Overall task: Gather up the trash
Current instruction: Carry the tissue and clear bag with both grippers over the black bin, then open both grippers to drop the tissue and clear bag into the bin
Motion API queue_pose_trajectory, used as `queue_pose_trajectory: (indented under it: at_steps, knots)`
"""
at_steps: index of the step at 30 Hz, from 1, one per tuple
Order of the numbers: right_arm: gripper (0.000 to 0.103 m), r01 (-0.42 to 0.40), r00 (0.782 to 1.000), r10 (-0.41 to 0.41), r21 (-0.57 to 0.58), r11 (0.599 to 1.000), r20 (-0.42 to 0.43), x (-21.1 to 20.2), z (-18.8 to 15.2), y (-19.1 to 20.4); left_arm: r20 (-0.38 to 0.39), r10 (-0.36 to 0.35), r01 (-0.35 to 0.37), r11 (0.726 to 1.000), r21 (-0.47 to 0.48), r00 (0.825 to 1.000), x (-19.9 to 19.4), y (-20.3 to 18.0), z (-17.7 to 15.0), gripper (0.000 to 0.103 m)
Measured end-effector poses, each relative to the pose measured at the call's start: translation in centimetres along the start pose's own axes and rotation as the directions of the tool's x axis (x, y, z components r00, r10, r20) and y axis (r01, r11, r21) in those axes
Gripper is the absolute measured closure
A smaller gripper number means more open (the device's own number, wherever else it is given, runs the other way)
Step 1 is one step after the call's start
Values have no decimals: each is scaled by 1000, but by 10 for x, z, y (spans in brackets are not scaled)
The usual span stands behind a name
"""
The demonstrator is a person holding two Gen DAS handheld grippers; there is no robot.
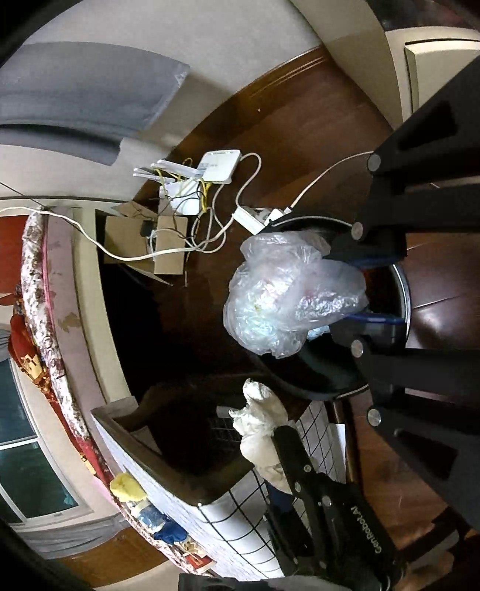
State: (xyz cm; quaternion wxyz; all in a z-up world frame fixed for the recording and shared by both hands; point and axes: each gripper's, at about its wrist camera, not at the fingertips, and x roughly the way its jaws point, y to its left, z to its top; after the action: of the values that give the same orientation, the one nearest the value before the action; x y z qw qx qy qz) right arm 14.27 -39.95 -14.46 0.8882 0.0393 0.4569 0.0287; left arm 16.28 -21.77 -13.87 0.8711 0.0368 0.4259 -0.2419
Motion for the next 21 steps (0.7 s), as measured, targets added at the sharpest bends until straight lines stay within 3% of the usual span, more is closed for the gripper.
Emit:
queue_pose_trajectory:
  at_steps: [9,12,13,14,15,16,21]
  knots:
    - [82,-47,998,47,11,999,-42,22,9,3,-38,-6,6,1000,-4,999,19,2,0,68]
    - [82,-43,997,43,11,999,-68,32,11,3,-38,-23,22,1000,-13,999,22,1,-1,62]
    - [69,-16,996,17,15,1000,-83,36,11,2,-41,-17,16,1000,-19,999,24,3,-1,40]
    - [31,30,996,-27,27,999,-86,39,9,-3,-44,-6,4,1000,-28,999,26,3,-2,21]
    - [16,73,994,-70,41,996,-89,40,8,-9,-38,6,-7,999,-38,999,26,4,-3,19]
    - [10,93,992,-87,62,994,-92,39,8,-16,-38,14,-16,999,-43,999,26,5,-5,17]
    - [4,142,987,-131,112,984,-97,28,8,-36,-50,43,-45,998,-41,998,29,9,-9,16]
